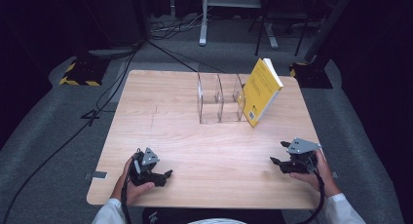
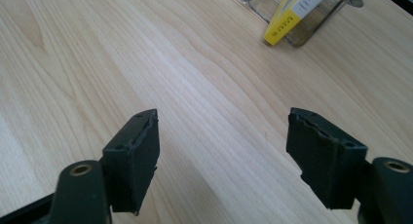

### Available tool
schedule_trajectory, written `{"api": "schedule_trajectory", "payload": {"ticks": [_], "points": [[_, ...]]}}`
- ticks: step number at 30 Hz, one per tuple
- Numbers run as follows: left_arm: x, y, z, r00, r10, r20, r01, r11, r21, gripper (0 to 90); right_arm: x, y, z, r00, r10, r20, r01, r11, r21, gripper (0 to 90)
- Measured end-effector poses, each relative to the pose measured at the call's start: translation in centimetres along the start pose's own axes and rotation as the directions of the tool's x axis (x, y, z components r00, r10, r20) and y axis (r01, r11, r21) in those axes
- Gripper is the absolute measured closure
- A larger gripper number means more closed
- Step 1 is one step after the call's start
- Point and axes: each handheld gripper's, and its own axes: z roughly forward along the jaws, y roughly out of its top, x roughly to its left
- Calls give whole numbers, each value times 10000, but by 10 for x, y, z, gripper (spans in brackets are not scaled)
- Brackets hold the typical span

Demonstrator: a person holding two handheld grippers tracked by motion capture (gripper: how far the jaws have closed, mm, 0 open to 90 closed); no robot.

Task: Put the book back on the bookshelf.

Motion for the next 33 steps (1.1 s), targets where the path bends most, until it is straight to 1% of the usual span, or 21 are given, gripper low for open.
{"api": "schedule_trajectory", "payload": {"ticks": [3, 6, 7, 10, 11, 15, 18, 21, 22, 24, 27, 29, 30, 31, 32, 33], "points": [[0, 0, 0, 10000, 5, -1, -5, 10000, -1, 134, -1, -7, -3, 10000, 74, 67, -73, 9999, -140, 286], [0, 0, 0, 10000, 10, 2, -10, 10000, 1, 134, -3, -18, -8, 9998, 208, 29, -208, 9997, -120, 273], [0, 0, 0, 10000, 9, 1, -9, 10000, 0, 134, -4, -22, -9, 9995, 308, 66, -307, 9995, -62, 271], [0, 0, 0, 10000, 3, 0, -3, 10000, -2, 134, -7, -34, -14, 9983, 584, 15, -584, 9982, -144, 263], [0, 0, 0, 10000, 9, 0, -9, 10000, -1, 133, -8, -38, -15, 9976, 697, 60, -696, 9975, -136, 258], [0, 0, 0, 10000, 10, 1, -10, 10000, 0, 134, -13, -55, -20, 9920, 1256, 131, -1255, 9920, -110, 254], [0, 0, 0, 10000, -1, 8, 1, 10000, 6, 133, -17, -68, -24, 9861, 1654, 169, -1652, 9862, -107, 252], [0, 0, 0, 10000, -8, 12, 8, 10000, 10, 133, -20, -80, -29, 9795, 1982, 364, -1977, 9801, -164, 239], [0, 0, 0, 10000, -8, 12, 8, 10000, 10, 133, -20, -84, -31, 9763, 2121, 431, -2113, 9772, -216, 239], [0, 0, 0, 10000, 1, 6, -1, 10000, 5, 134, -23, -92, -36, 9697, 2408, 398, -2401, 9705, -232, 236], [0, 0, 0, 10000, -3, 8, 3, 10000, 6, 133, -25, -101, -41, 9612, 2713, 496, -2703, 9624, -250, 235], [0, 0, 0, 10000, -9, 12, 9, 10000, 10, 133, -26, -106, -42, 9528, 2954, 700, -2947, 9554, -208, 235], [0, 0, 0, 10000, -9, 13, 9, 10000, -3, 133, -27, -109, -42, 9478, 3114, 692, -3107, 9503, -206, 234], [0, 0, 0, 10000, 6, 4, -6, 10000, -20, 134, -27, -111, -42, 9449, 3215, 614, -3207, 9469, -223, 231], [0, 0, 0, 10000, -1, 9, 1, 10000, 5, 134, -28, -112, -42, 9433, 3262, 611, -3264, 9452, -68, 222], [0, 0, 0, 10000, 4, 2, -4, 10000, -5, 133, -28, -112, -42, 9424, 3278, 659, -3282, 9446, -49, 218]]}}
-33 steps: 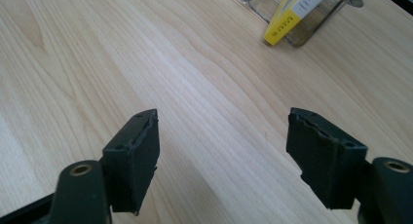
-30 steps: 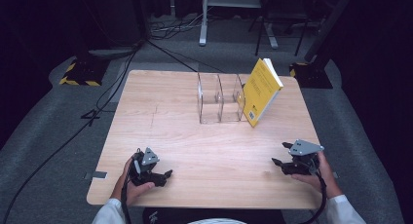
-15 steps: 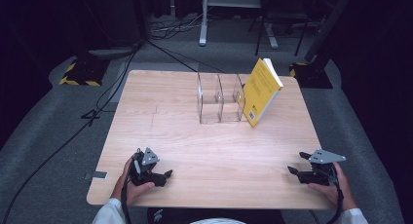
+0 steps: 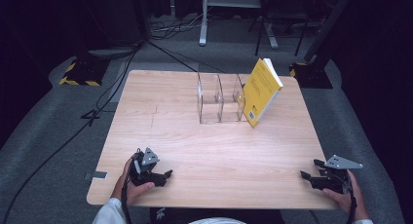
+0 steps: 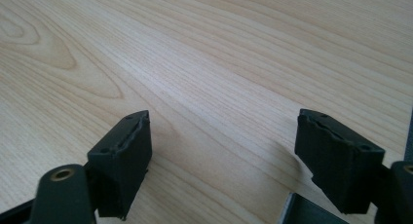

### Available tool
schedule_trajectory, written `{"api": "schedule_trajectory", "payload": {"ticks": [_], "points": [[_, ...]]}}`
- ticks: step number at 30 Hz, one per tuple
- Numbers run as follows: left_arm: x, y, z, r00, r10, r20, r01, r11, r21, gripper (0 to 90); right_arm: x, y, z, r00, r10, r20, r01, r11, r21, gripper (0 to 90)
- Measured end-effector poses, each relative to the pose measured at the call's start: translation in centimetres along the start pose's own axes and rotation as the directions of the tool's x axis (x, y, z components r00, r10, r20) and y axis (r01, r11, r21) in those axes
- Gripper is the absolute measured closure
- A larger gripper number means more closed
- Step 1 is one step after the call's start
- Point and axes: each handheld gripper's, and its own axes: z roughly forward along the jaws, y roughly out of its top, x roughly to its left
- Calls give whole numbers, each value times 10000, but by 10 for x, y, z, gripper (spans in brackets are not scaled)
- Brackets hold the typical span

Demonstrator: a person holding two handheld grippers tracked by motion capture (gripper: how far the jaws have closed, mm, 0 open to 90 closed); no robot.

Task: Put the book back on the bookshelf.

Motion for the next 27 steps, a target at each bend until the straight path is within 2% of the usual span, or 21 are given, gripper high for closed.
{"api": "schedule_trajectory", "payload": {"ticks": [3, 4, 6, 25, 27], "points": [[0, 0, 0, 10000, 5, 1, -5, 10000, 2, 133, 0, -1, 0, 9998, -59, -198, 60, 10000, 31, 214], [0, 0, 0, 10000, 5, 1, -5, 10000, 5, 133, -1, -1, 0, 9992, -14, -399, 17, 10000, 71, 213], [0, 0, 0, 10000, 5, 0, -5, 10000, 6, 133, -3, -1, 0, 9987, 153, -486, -146, 9998, 151, 212], [0, 0, 0, 10000, 2, 18, -2, 10000, 2, 133, -1, 0, 1, 9993, 248, -282, -244, 9996, 143, 200], [2, 1, 0, 9998, 192, -14, -192, 9998, 46, 131, -1, 0, 1, 9993, 247, -281, -243, 9996, 143, 200]]}}
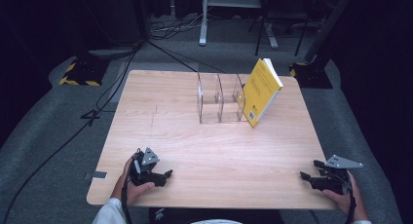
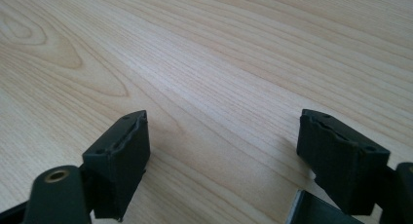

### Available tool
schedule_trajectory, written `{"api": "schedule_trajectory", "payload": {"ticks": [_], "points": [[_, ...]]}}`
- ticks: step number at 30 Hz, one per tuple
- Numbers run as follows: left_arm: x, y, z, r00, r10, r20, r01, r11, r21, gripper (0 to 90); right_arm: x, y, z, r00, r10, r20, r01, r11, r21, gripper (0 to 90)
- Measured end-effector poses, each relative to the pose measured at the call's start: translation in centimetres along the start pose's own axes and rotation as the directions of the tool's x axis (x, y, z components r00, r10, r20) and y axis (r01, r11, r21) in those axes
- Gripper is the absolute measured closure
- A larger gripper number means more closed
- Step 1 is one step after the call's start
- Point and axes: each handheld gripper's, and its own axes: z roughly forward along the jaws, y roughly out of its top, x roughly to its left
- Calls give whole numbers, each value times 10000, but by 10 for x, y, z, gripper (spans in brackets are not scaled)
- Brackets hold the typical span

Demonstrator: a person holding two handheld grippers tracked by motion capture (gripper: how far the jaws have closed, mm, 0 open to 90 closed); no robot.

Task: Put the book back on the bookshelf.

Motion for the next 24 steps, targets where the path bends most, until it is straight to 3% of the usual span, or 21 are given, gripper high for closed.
{"api": "schedule_trajectory", "payload": {"ticks": [2, 24], "points": [[-1, 0, 1, 9999, -154, 60, 154, 9999, -19, 131, 0, 0, 0, 10000, 0, -1, 0, 10000, 0, 200], [0, 1, 2, 9999, -141, 48, 141, 9999, -35, 128, -1, 1, 1, 10000, -44, -56, 44, 10000, -4, 201]]}}
